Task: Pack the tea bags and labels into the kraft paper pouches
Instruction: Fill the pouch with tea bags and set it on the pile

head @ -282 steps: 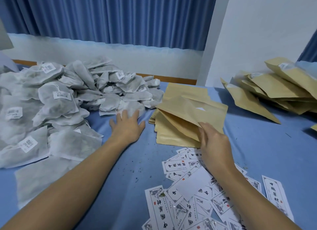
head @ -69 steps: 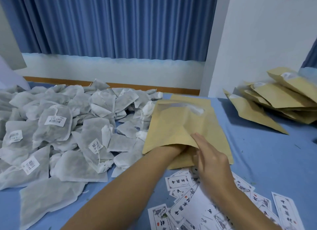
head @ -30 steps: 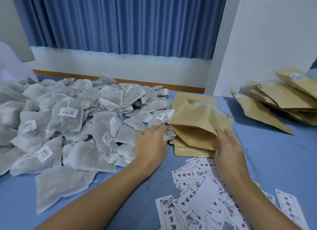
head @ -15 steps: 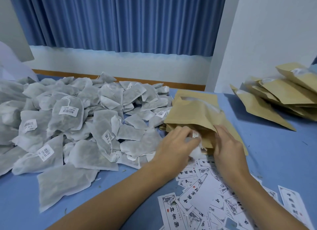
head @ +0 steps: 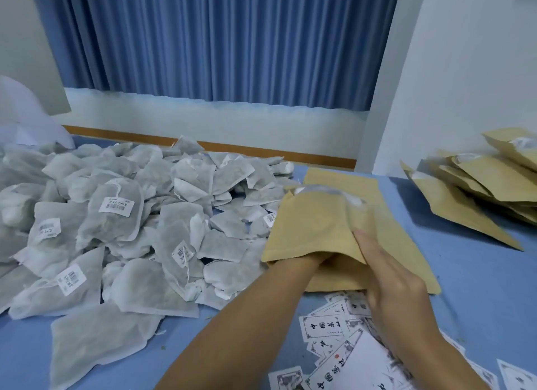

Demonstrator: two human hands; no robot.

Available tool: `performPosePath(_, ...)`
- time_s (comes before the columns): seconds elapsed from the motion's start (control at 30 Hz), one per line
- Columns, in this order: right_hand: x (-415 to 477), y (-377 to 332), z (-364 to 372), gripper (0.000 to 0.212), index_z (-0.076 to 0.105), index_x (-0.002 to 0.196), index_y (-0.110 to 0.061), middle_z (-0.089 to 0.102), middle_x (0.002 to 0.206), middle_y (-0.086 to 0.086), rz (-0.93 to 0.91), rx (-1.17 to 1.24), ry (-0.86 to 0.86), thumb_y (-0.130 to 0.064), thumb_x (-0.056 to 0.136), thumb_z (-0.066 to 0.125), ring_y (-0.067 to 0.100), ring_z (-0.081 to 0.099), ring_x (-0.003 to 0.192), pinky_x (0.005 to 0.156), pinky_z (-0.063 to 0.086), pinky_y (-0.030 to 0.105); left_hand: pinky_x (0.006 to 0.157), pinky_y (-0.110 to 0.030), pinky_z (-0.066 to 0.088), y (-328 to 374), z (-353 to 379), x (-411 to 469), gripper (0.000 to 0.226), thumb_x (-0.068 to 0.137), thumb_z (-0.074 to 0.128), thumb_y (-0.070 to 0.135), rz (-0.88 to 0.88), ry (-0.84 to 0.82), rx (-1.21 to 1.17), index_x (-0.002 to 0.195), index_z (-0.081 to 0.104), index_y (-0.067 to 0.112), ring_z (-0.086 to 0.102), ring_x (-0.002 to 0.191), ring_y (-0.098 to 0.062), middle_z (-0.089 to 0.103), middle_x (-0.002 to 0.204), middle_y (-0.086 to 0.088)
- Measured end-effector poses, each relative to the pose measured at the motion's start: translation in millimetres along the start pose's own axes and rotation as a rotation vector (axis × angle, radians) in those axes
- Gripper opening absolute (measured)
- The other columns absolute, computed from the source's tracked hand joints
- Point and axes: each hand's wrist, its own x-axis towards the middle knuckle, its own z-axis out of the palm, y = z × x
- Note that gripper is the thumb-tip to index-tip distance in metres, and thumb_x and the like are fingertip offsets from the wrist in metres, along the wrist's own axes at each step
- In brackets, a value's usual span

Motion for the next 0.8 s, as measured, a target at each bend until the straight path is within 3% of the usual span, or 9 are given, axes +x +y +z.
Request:
performPosePath(0.1,0.3,1.5,-1.7,0.104,0.051,0.146,-0.011,0.059,0.141,0.014,0.038,-0.022,0.004,0.034,0.053,0.058,0.026,0.062,0.123,0.102,0.042,0.023,0.099,-0.022,0.023,26.7,1.5,-6.6,0.044,0.108,0.037,0.017,0.08,0.016,-0.102,0.149,0.038,0.002,0.031,0.144,-0.029,0.035,0.157,-0.016)
performPosePath(0.2,-1.1,-1.2,-2.1,0.106,0.051,0.147,-0.012,0.056,0.143,0.013,0.06,-0.026,0.003,0.033,0.051,0.058,0.026,0.057,0.129,0.103,0.048,0.032,0.09,-0.034,0.04,31.1,5.4,-26.7,0.024,0.1,0.046,0.018,0.249,0.163,-0.042,0.113,0.058,0.001,0.056,0.1,-0.033,0.061,0.106,-0.021)
performPosePath(0.3,1.7,-1.3,-6.0,0.089,0.052,0.146,-0.016,0.056,0.143,0.01,0.161,0.007,0.073,0.026,0.068,0.061,0.025,0.057,0.128,0.106,0.046,0.042,0.081,-0.039,0.05,24.9,21.0,-54.9,0.023,0.093,0.05,0.016,0.406,0.372,0.163,0.115,0.058,0.012,0.057,0.093,-0.027,0.062,0.105,-0.008)
performPosePath(0.43,6.5,6.9,-14.8,0.079,0.057,0.142,-0.022,0.073,0.113,0.014,0.349,-0.163,0.112,0.017,0.074,0.063,0.034,0.064,0.074,0.066,0.051,0.04,0.056,-0.036,0.039,23.5,5.4,-82.5,0.018,0.084,0.049,0.005,0.696,0.915,-0.076,0.078,0.066,0.005,0.05,0.063,-0.023,0.06,0.076,-0.006)
performPosePath(0.5,6.6,11.0,-18.6,0.079,0.055,0.143,-0.027,0.074,0.101,0.014,0.398,-0.199,0.125,0.014,0.076,0.062,0.03,0.049,0.056,0.056,0.044,0.036,0.059,-0.036,0.04,14.4,-11.7,-77.5,0.016,0.085,0.05,0.007,0.491,1.077,-0.198,0.079,0.064,0.005,0.05,0.067,-0.022,0.057,0.076,-0.004)
performPosePath(0.6,3.3,15.1,-18.5,0.086,0.052,0.145,-0.032,0.072,0.107,0.012,0.385,-0.089,0.108,0.02,0.077,0.055,0.032,0.054,0.064,0.064,0.051,0.04,0.092,-0.042,0.047,-19.9,-25.6,-62.3,0.033,0.092,0.053,0.028,-0.118,0.796,-0.168,0.123,0.059,0.019,0.053,0.117,-0.027,0.055,0.127,-0.005)
performPosePath(0.67,1.4,15.1,-15.3,0.091,0.053,0.144,-0.035,0.07,0.116,0.01,0.357,-0.01,0.08,0.023,0.075,0.05,0.025,0.054,0.073,0.071,0.047,0.033,0.115,-0.05,0.031,-53.0,-26.8,-56.8,0.07,0.095,0.053,0.041,-0.328,0.435,0.007,0.156,0.02,0.031,0.021,0.148,-0.034,0.022,0.162,-0.007)
performPosePath(0.73,0.8,13.5,-9.8,0.09,0.053,0.144,-0.036,0.07,0.111,0.009,0.35,0.015,0.052,0.023,0.076,0.049,0.023,0.052,0.073,0.071,0.043,0.03,0.115,-0.05,0.028,-72.4,-26.4,-54.4,0.086,0.094,0.053,0.05,-0.35,0.226,0.108,0.157,-0.003,0.035,0.023,0.147,-0.036,0.024,0.161,-0.008)
performPosePath(0.8,2.2,13.0,-7.5,0.081,0.053,0.145,-0.034,0.064,0.086,0.006,0.362,0.034,0.022,0.017,0.083,0.05,0.027,0.05,0.066,0.065,0.046,0.039,0.105,-0.047,0.035,-78.1,-22.7,-49.3,0.086,0.09,0.055,0.054,-0.302,0.199,0.13,0.155,0.003,0.035,0.044,0.132,-0.034,0.042,0.145,-0.006)
